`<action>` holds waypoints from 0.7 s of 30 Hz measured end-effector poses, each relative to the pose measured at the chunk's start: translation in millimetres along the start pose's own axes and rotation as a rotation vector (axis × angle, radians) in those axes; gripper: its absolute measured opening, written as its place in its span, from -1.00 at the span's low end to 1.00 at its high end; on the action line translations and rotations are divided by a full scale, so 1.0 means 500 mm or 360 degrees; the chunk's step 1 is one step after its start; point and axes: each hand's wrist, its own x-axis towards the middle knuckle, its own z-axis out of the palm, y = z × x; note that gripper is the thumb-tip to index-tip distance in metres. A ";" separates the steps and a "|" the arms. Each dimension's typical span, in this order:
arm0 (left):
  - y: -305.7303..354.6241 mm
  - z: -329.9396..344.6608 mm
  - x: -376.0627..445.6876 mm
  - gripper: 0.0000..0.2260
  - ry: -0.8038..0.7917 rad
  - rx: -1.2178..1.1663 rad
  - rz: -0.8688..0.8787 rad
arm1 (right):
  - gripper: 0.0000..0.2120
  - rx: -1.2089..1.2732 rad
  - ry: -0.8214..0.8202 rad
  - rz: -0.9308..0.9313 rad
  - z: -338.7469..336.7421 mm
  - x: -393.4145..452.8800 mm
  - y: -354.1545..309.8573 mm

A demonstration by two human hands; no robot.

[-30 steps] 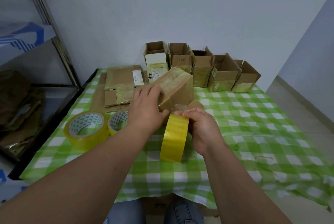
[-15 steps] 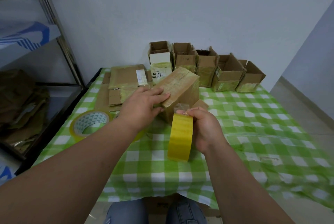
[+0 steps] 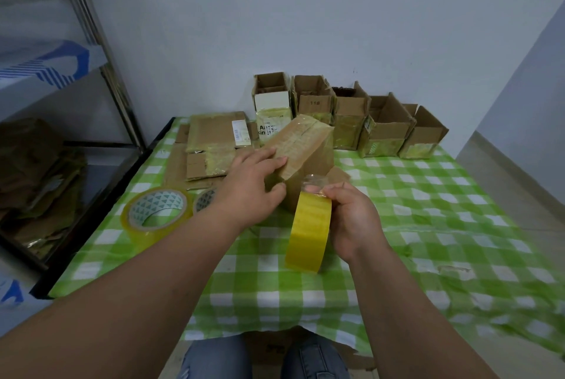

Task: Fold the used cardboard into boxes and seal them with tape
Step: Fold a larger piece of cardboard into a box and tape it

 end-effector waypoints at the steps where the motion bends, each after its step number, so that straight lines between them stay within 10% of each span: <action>1: 0.005 0.001 0.001 -0.50 -0.0002 -0.0016 -0.0031 | -0.81 0.0009 0.0003 -0.0019 -0.003 -0.002 -0.001; 21: -0.009 -0.021 -0.014 -0.60 0.0228 -0.0229 0.0169 | -0.79 0.0061 0.0041 -0.0283 -0.077 -0.015 -0.092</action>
